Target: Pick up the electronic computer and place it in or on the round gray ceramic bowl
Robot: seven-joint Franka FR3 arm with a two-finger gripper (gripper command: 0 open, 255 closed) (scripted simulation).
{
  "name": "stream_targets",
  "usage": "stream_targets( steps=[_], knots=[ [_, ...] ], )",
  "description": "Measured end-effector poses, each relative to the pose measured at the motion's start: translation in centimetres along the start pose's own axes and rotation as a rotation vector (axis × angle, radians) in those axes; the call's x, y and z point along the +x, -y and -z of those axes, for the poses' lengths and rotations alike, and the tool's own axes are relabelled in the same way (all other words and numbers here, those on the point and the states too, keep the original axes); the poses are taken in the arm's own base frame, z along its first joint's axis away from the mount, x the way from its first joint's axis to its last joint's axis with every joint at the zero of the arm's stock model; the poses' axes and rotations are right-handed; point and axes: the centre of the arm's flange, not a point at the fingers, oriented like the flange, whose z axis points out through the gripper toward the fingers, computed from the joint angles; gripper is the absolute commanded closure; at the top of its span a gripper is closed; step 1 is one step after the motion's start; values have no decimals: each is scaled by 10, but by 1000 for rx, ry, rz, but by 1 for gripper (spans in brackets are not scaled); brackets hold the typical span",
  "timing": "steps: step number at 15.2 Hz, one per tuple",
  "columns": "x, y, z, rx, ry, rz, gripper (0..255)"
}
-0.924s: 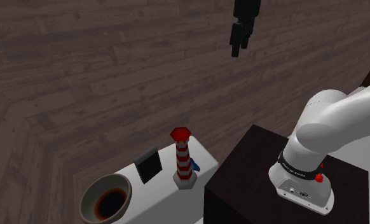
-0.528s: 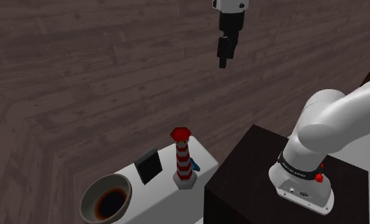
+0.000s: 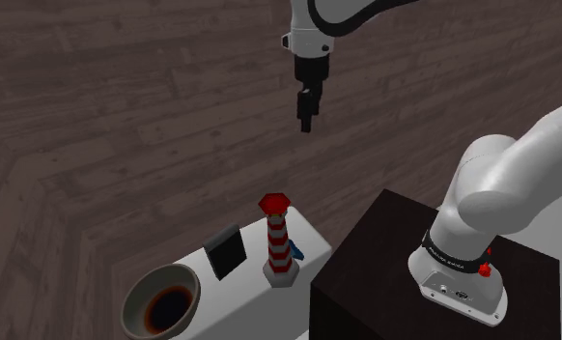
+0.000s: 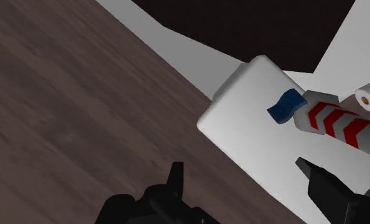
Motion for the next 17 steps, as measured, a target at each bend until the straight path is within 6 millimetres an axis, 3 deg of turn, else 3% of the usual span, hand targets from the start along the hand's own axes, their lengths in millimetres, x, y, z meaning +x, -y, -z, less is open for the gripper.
stream_targets(
  steps=[12,17],
  knots=[
    [88,89,-94,16,5,273,0],
    [114,132,-134,22,7,388,0]
  ],
)
